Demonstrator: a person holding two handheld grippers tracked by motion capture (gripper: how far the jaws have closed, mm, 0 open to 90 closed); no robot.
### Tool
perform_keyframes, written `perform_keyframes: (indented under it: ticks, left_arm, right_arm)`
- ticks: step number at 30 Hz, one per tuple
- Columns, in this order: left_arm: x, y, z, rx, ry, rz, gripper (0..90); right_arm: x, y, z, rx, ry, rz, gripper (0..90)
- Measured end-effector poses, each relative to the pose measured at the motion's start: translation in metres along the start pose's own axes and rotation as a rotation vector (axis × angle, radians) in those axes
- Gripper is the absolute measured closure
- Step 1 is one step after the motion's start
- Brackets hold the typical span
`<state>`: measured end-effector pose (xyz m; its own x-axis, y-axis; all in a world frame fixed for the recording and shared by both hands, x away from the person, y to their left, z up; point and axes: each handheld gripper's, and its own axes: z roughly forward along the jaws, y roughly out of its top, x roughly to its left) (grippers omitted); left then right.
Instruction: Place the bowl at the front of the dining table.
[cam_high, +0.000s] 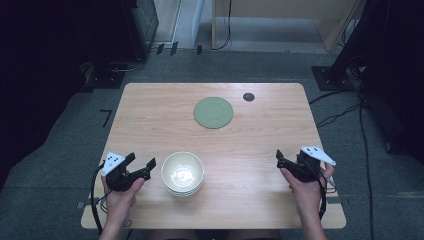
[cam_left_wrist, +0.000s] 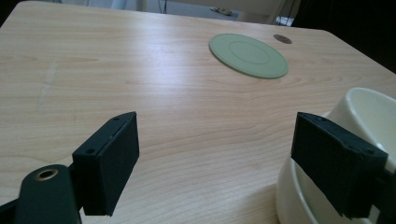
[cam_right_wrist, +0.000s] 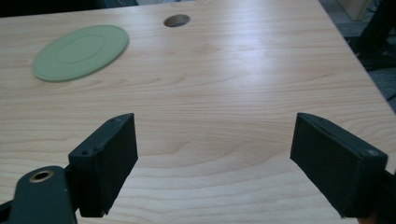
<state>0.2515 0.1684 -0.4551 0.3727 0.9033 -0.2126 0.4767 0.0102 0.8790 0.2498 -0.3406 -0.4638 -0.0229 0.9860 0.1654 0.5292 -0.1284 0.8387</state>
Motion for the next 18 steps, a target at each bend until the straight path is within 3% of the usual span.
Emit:
perform_keyframes:
  ticks: [5, 8, 18]
  left_arm:
    - [-0.006, 0.004, -0.002, 0.002, -0.04, 0.004, 15.2]
    - [-0.012, 0.006, -0.002, -0.007, -0.086, 0.0, 24.6]
    - [-0.023, 0.01, -0.007, -0.026, -0.102, 0.005, 25.9]
  right_arm:
    - [0.013, 0.003, -0.002, -0.004, 0.035, -0.013, 15.1]
    - [0.026, 0.003, -0.002, 0.001, 0.067, -0.033, 15.2]
    - [0.049, 0.0, -0.002, 0.005, 0.124, -0.059, 17.9]
